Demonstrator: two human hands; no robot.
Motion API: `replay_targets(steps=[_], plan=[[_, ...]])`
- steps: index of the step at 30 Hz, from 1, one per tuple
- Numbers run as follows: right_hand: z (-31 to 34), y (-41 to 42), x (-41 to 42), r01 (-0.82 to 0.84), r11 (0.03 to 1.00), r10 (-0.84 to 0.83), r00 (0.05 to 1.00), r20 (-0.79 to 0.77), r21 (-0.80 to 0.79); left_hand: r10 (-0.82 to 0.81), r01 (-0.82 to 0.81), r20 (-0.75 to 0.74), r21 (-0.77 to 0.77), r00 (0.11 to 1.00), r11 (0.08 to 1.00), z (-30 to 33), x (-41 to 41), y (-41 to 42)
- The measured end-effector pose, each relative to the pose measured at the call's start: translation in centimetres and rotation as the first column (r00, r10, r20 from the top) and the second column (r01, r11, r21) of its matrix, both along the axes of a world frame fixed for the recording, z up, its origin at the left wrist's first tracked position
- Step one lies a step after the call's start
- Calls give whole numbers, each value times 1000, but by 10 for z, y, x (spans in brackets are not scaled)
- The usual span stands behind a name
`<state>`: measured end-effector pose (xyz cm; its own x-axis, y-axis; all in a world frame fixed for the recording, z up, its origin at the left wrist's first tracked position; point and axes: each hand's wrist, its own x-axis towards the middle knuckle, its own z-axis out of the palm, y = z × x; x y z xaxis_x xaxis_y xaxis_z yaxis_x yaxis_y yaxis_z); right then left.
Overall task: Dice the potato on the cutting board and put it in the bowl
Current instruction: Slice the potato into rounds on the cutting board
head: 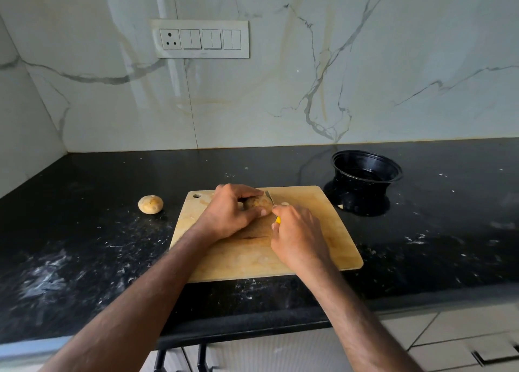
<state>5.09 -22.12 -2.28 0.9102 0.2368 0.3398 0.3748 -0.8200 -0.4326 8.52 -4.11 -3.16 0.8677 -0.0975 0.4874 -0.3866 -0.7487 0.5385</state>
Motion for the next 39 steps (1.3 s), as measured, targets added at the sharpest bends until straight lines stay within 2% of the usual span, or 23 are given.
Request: replay_targets(steps=[6, 12, 22, 31, 39], plan=[[-1, -3, -11, -2, 998, -3, 997, -82, -67, 17, -17, -28, -15, 999, 1000, 1, -1, -1], [-3, -14, -19, 21, 992, -27, 999, -43, -124, 27, -29, -52, -44, 998, 999, 1, -2, 0], [-7, -24, -6, 73, 994, -66, 993, 93, -78, 5, -17, -94, -125, 996, 992, -4, 3, 6], [3, -11, 4, 18, 999, -23, 995, 101, 48, 33, -42, -60, -151, 998, 988, -5, 3, 7], [2, -4, 5, 1, 1000, -4, 993, 121, 27, 43, -47, -28, -146, 999, 988, -4, 3, 3]])
